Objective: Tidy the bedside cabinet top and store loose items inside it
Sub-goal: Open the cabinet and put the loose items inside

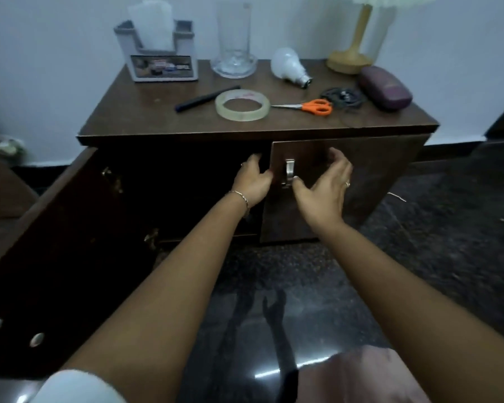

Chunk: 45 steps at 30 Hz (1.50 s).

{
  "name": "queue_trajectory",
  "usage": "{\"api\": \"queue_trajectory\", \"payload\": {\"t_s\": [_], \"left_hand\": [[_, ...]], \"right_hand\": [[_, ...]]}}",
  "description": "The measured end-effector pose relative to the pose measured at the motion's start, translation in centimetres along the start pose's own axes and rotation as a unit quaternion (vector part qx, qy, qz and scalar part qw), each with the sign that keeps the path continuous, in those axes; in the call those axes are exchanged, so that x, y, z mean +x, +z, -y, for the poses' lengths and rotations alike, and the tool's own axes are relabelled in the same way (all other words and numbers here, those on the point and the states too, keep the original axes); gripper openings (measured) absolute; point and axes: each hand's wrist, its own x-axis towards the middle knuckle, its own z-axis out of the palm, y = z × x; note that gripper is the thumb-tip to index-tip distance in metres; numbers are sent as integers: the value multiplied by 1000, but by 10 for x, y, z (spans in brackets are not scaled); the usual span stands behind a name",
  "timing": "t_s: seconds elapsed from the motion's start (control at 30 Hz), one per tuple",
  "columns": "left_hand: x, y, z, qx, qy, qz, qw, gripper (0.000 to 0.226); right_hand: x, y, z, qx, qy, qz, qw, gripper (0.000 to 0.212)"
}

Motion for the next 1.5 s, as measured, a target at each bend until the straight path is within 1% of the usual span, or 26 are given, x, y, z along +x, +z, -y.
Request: {"api": "queue_trajectory", "payload": {"t_s": [0.03,0.13,0.17,0.27,0.33,0.37,0.43,0.5,0.53,0.57,0.6,0.67,0.7,0.77,0.83,0.93,1.0,1.07,1.13,1.2,1.27,1.33,1.43,1.5], "left_hand": [[5,4,0,-8,-4,5,1000,53],[16,15,8,-53,16,5,998,24],[16,18,10,-68,28,-1,997,20],[4,25,11,-114,66,-33,991,17],[-4,27,11,-150,69,-41,985,12],[-10,27,10,-164,62,-41,984,18],[-20,28,8,-184,32,-46,981,47],[-27,30,7,-198,7,-33,980,77],[-29,30,7,-201,-2,-22,979,86],[-33,30,5,-199,-11,-10,980,86],[-37,30,1,-194,-14,-1,981,79],[-40,33,1,-177,-13,13,984,56],[-39,35,3,-160,-8,32,987,48],[-37,40,9,-136,11,92,986,33],[-40,48,11,-140,12,152,978,26],[-43,66,14,-176,-17,252,951,14],[-46,79,16,-188,-27,306,933,29],[-47,90,15,-185,-26,354,916,49],[-48,102,9,-172,-22,406,897,64],[-54,117,-2,-157,-21,442,883,82],[-60,135,-13,-144,-21,463,874,104],[-66,154,-22,-128,-27,473,871,121],[-70,184,-33,-101,-39,484,868,128],[-75,201,-42,-88,-47,491,865,132]], "right_hand": [[4,0,-2,18,9,8,1000,66],[9,6,-5,65,70,47,994,48],[8,9,-8,79,79,61,992,43],[-3,14,-18,122,98,111,981,28],[-16,11,-22,130,92,139,977,22],[-21,8,-24,125,84,144,978,20],[-29,-2,-26,115,78,140,980,16],[-33,-14,-29,111,79,138,981,9],[-35,-21,-32,109,81,139,981,6],[-36,-28,-34,109,84,136,981,8],[-38,-35,-35,113,89,133,981,15],[-40,-49,-39,125,100,130,978,24],[-42,-55,-42,124,102,133,978,28],[-45,-66,-49,124,104,137,977,38],[-48,-77,-55,141,105,136,975,50],[-48,-90,-66,138,114,164,970,84],[-48,-101,-70,147,128,182,964,99],[-49,-112,-77,173,145,182,957,103],[-50,-127,-80,184,164,172,954,97],[-49,-143,-85,170,181,156,956,92],[-49,-160,-90,165,188,150,956,86],[-47,-177,-94,178,184,141,956,71],[-42,-206,-102,209,197,129,949,57],[-36,-224,-108,197,195,132,952,50]]}}
